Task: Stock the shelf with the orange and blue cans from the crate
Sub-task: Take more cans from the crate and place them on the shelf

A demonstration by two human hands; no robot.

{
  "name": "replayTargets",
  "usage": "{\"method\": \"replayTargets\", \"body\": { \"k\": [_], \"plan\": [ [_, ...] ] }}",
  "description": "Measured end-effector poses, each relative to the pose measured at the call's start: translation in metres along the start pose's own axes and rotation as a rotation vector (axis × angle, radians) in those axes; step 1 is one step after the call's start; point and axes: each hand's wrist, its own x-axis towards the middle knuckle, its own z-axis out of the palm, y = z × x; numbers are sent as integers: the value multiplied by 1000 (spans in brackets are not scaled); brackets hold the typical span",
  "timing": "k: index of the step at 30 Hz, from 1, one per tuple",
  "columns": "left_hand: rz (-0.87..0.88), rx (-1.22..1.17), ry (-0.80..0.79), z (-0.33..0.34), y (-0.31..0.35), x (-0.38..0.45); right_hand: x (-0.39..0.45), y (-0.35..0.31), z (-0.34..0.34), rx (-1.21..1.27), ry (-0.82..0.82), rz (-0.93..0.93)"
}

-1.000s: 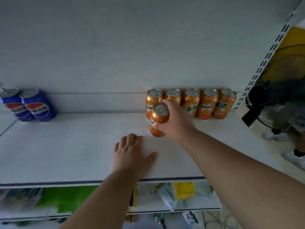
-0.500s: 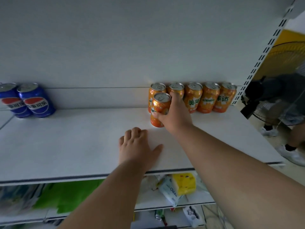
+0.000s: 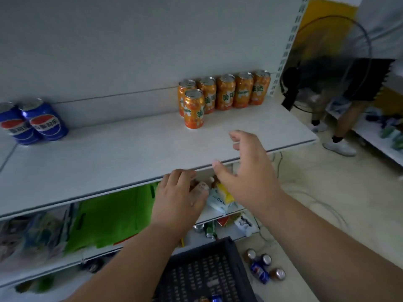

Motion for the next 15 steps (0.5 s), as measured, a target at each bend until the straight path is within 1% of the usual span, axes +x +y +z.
{"method": "replayTargets", "body": {
  "k": [3, 6, 11, 13, 15],
  "plan": [
    [166, -44, -129, 8, -26, -25, -57, -12, 13, -41, 72, 163],
    [277, -78, -247, 20, -40, -48, -110, -24, 26, -37, 145, 333],
    [381, -92, -438, 40, -40, -84, -175, -27, 32, -102, 206, 492],
    [418, -75, -488, 59, -45, -96, -202, -15, 42, -104, 210, 565],
    [411, -39, -548, 87, -56, -110, -234, 6, 61, -95, 193, 631]
  ]
}}
